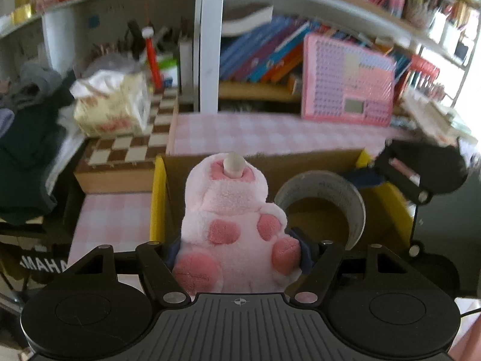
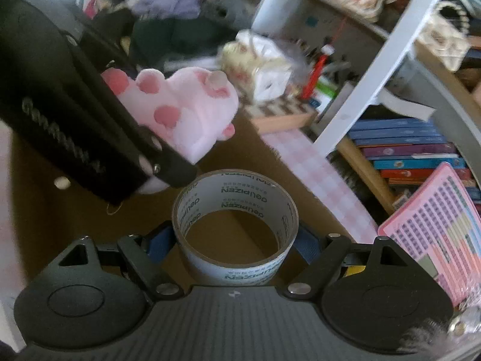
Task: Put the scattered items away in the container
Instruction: 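Carry the pig and tape roll with both tools over the yellow box, then open both tools to drop the pig and tape roll into the box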
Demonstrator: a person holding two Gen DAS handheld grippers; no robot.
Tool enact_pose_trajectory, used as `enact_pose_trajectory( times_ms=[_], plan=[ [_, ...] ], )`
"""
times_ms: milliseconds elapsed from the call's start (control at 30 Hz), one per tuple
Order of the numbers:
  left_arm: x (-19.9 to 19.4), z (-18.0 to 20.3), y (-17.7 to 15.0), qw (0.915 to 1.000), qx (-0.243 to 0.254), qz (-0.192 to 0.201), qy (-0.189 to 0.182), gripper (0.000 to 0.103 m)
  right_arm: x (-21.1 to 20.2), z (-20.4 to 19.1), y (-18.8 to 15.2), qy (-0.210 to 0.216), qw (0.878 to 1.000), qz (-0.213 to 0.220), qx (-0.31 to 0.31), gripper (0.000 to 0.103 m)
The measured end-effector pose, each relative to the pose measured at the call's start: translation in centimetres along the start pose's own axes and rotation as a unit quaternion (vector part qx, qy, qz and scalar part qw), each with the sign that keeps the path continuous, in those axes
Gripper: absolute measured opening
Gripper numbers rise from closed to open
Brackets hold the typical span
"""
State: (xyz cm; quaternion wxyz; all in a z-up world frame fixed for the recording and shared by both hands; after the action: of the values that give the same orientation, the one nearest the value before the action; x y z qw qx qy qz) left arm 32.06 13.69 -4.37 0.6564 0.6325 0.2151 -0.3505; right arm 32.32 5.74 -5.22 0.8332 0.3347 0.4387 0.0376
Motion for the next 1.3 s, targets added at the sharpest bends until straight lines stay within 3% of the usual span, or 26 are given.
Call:
enact_pose_trajectory(
  times_ms=[233,567,733,933,1133,1300],
  plan=[
    [1.8,0.7,-0.1,0.9987,0.043,-0.017,0.019,0.072,1.6,-0.3,0.2,0.007,0.999,-0.02,-0.033,0.083],
    [1.8,1.1,-0.4,0.9973,0.063,-0.026,0.026,0.079,2.0,-0.8,0.2,0.013,0.998,-0.032,-0.046,0.083],
    [0.8,1.0,-0.4,0.9975,0.058,-0.001,0.041,0.087,1.4,-0.6,0.5,-0.013,0.999,-0.01,-0.045,0.098],
    [-2.7,2.1,-0.1,0.9964,0.061,0.043,0.04,0.09,-1.3,0.3,0.0,-0.03,0.999,0.011,-0.032,0.098],
    [-7.9,4.0,0.0,0.9906,0.081,0.103,0.039,0.091,-6.6,0.9,0.0,-0.044,0.997,0.057,-0.003,0.097],
    [-12.0,5.1,-0.7,0.988,0.063,0.136,0.036,0.091,-11.6,0.3,0.0,-0.057,0.993,0.097,0.026,0.097]
  ],
)
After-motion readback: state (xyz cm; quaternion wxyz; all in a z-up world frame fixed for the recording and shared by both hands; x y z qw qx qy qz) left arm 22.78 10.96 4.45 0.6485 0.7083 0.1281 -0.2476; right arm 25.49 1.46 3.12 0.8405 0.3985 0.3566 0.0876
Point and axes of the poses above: each gripper's, at about its wrist camera, not at the fingertips, and x roughly the way its jaws point, z to its right, y to its top, the point moved 6 cm from there along x, roughly the way its jaws point, and after that the axes turned 2 degrees about -y, right-handed, at the moved point
